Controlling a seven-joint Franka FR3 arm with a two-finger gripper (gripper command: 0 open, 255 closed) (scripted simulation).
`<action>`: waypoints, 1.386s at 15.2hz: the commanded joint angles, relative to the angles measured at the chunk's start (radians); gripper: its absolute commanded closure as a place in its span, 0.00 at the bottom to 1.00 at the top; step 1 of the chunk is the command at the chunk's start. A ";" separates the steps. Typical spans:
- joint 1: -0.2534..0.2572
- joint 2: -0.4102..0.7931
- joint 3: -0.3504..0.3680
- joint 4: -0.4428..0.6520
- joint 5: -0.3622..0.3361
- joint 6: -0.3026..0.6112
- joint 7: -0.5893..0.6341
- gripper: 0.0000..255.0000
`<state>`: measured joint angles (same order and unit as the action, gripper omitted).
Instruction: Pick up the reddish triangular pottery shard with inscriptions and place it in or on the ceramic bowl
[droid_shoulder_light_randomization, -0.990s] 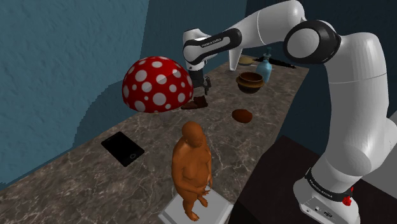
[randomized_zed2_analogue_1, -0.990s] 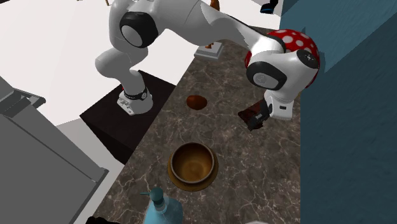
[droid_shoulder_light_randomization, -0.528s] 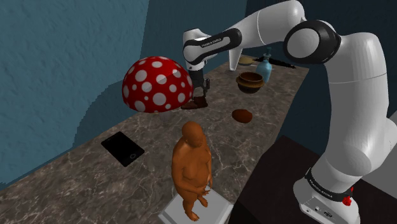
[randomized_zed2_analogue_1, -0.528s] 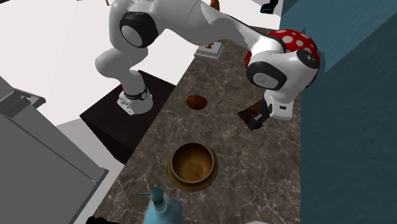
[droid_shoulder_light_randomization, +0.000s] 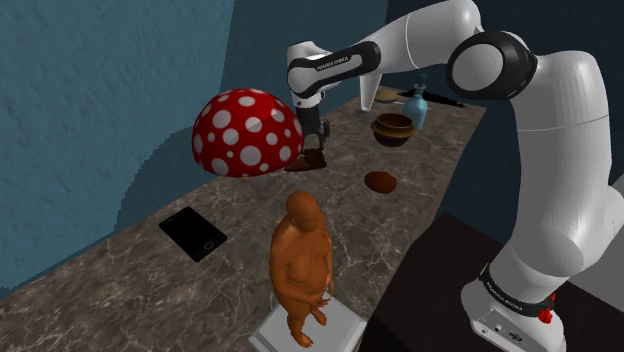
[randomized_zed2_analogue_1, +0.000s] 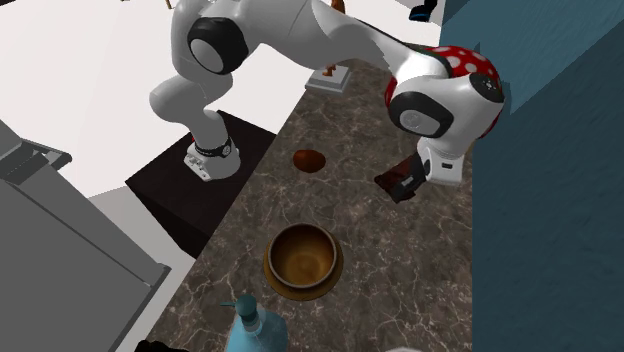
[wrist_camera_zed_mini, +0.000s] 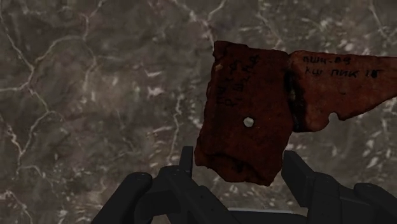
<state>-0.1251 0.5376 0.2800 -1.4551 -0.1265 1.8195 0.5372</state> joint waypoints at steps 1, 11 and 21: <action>-0.001 -0.010 0.001 0.012 0.003 -0.022 -0.002 1.00; 0.003 -0.034 0.006 0.111 0.011 -0.143 -0.007 1.00; 0.015 -0.030 0.009 0.252 0.011 -0.280 -0.010 1.00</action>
<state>-0.1122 0.5054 0.2884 -1.2192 -0.1150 1.5539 0.5275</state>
